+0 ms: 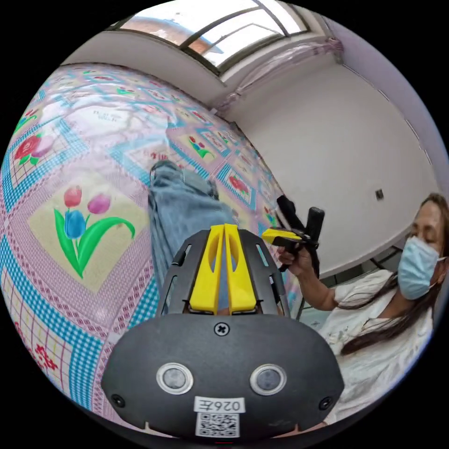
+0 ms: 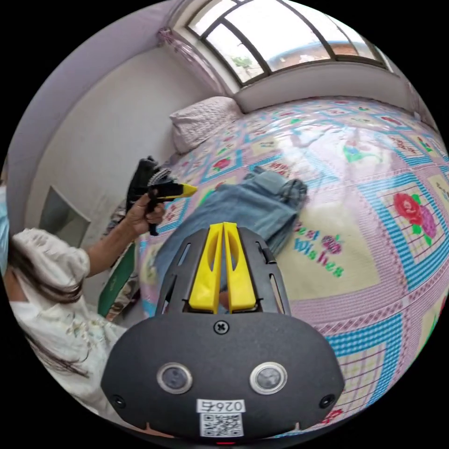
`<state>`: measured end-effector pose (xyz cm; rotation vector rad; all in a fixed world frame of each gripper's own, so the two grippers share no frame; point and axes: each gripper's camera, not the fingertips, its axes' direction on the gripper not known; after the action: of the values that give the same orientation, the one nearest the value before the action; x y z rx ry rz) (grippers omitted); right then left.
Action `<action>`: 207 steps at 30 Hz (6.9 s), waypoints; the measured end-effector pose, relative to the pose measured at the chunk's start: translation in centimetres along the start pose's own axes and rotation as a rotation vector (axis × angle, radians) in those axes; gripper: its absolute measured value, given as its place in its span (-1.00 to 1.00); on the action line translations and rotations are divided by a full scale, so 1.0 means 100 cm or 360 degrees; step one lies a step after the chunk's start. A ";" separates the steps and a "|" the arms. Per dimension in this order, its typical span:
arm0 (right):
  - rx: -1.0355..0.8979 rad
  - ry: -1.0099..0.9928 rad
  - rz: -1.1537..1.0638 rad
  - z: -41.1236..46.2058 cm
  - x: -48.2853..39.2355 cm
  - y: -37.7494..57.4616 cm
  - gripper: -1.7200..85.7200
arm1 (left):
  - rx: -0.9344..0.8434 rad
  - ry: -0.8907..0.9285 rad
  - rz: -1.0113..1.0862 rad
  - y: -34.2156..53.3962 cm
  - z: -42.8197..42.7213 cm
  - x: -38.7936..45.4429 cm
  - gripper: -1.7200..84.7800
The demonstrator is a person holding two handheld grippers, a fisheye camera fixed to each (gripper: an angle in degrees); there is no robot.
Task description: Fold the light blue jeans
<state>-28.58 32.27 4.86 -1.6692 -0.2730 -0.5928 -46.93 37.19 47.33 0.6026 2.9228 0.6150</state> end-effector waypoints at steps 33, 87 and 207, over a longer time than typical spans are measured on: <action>0.0207 0.0650 0.0274 -0.005 -0.201 0.181 -0.98 | 0.0014 -0.0132 -0.0175 0.240 -0.078 0.011 -0.98; 0.0142 0.0127 0.0787 -0.070 0.028 0.054 -0.87 | -0.0438 -0.0478 0.0040 0.079 0.016 -0.056 -0.78; -0.0253 -0.0372 0.0715 0.600 -0.032 0.047 -0.88 | -0.0542 -0.1945 0.0176 0.184 -0.170 -0.026 -0.98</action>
<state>-15.35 90.06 -5.99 -1.8797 -0.0123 -0.0836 -40.84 45.45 70.33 0.7306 1.6218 0.4721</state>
